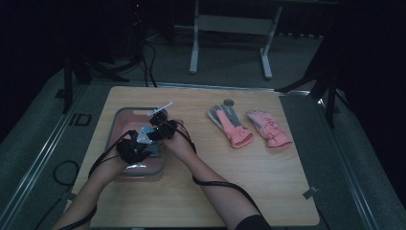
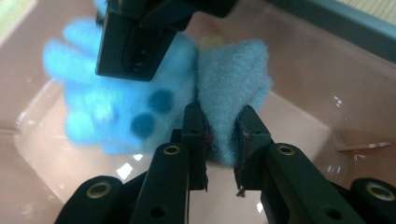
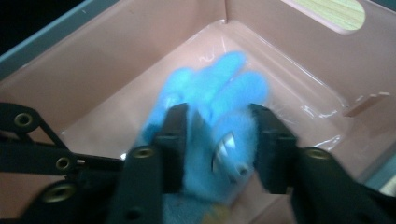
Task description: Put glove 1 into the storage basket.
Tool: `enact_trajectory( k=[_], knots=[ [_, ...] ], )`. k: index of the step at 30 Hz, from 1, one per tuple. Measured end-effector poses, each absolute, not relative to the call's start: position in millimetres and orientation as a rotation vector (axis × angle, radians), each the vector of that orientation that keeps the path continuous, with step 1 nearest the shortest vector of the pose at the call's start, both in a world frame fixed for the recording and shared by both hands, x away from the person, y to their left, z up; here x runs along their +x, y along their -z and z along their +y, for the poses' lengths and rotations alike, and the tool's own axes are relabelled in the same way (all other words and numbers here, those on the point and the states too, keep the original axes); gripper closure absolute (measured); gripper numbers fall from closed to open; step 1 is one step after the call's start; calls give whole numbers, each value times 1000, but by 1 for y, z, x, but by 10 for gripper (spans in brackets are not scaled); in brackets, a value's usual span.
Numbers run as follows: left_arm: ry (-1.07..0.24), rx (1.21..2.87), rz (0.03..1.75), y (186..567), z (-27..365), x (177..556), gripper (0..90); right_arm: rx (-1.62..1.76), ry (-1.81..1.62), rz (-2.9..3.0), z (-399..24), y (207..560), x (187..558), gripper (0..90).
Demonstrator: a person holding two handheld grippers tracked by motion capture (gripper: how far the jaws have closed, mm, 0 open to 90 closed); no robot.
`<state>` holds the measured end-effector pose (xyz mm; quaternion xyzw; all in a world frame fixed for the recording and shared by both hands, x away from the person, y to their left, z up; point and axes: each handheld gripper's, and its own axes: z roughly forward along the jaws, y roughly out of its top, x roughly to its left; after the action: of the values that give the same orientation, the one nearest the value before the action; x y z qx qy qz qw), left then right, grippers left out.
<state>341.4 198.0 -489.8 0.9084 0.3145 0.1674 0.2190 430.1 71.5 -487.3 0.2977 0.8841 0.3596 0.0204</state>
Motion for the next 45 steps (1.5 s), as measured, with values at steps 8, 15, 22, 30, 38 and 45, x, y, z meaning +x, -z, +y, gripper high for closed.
enact_trajectory(
  k=[8, 15, 22, 30, 38, 45],
  knots=[
    [-409, 2494, 923, 490, 200, 345, 613, 934, -1168, 2728, 58, 484, 430, 423],
    [-446, 2367, 1027, 485, 209, 340, 237, 911, -1254, 2726, 45, 474, 421, 309],
    [-462, 2240, 1017, 478, 213, 329, 142, 886, -1353, 2721, 29, 465, 413, 243],
    [-451, 2147, 977, 464, 198, 314, 143, 818, -1392, 2694, 9, 454, 403, 187],
    [-432, 2102, 918, 453, 177, 308, 142, 781, -1404, 2687, -25, 451, 399, 182],
    [-419, 2101, 863, 452, 153, 304, 142, 823, -1415, 2649, -57, 455, 398, 174]
  ],
)
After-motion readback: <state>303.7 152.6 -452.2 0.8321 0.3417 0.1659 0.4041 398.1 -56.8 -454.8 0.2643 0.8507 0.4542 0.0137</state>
